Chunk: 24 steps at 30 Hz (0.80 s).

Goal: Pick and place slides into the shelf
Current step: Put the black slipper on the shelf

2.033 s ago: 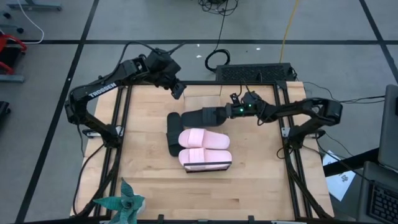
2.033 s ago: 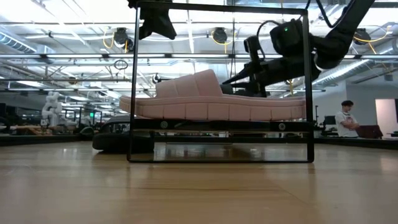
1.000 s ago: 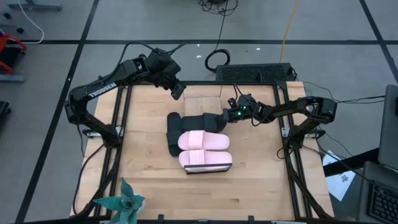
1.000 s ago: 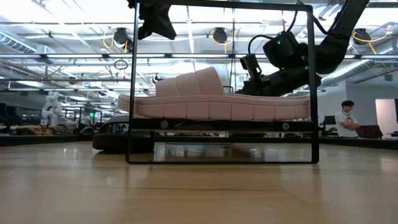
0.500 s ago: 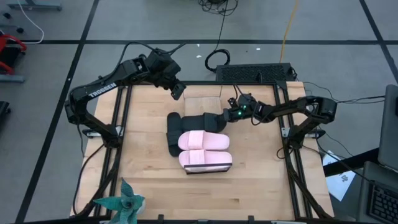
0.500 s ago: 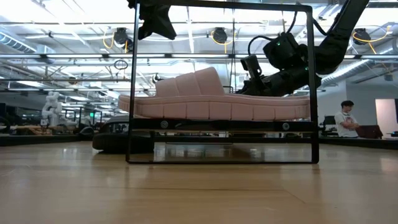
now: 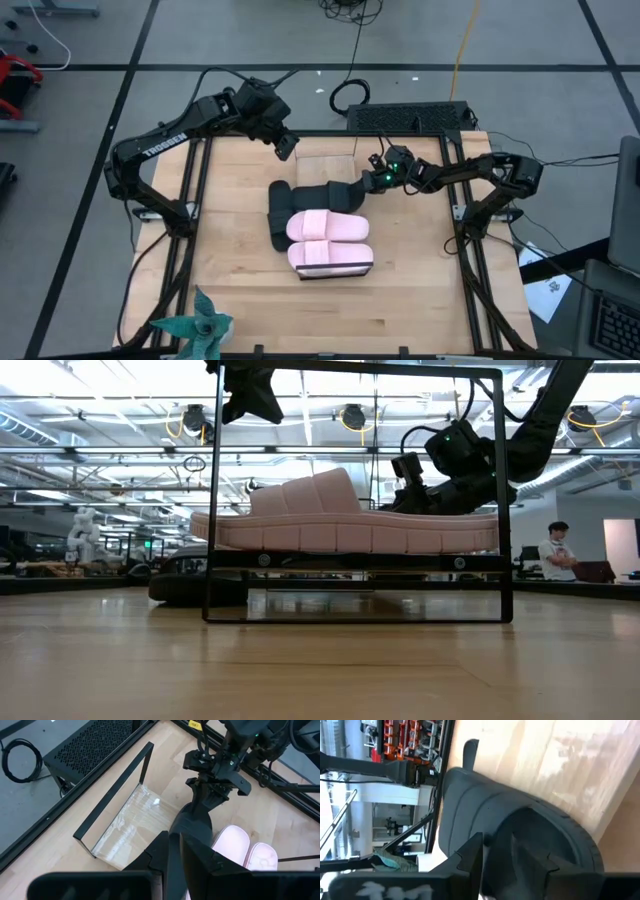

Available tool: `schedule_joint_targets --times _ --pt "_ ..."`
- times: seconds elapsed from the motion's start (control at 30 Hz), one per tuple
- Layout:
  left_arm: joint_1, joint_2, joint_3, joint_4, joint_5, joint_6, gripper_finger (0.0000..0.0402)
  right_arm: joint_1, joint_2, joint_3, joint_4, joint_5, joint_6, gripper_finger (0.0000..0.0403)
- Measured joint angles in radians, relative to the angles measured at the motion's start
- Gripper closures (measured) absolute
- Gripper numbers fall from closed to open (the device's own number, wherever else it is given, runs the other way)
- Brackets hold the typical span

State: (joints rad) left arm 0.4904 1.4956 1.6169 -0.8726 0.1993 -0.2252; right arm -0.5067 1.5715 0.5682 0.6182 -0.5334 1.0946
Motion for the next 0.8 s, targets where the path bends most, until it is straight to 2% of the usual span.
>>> schedule_joint_targets --times 0.13,0.43,0.53,0.67,0.8 --pt "0.0 0.0 0.0 0.0 0.0 0.011 0.0355 -0.018 -0.011 0.0 -0.023 -0.046 0.0 0.031" --pt "0.004 0.0 0.0 -0.058 -0.032 0.057 0.0355 -0.079 -0.091 -0.001 -0.104 -0.046 -0.039 0.031" --pt "0.028 0.0 0.0 -0.144 -0.075 0.095 0.0355 -0.107 -0.138 -0.001 -0.125 -0.047 -0.058 0.031" --pt "0.071 0.0 -0.009 -0.319 -0.078 0.135 0.0355 -0.143 -0.224 -0.001 -0.095 -0.045 -0.071 0.031" --pt "0.077 0.0 -0.101 -0.382 -0.021 0.176 0.0355 -0.174 -0.325 -0.001 -0.045 -0.045 -0.086 0.0309"
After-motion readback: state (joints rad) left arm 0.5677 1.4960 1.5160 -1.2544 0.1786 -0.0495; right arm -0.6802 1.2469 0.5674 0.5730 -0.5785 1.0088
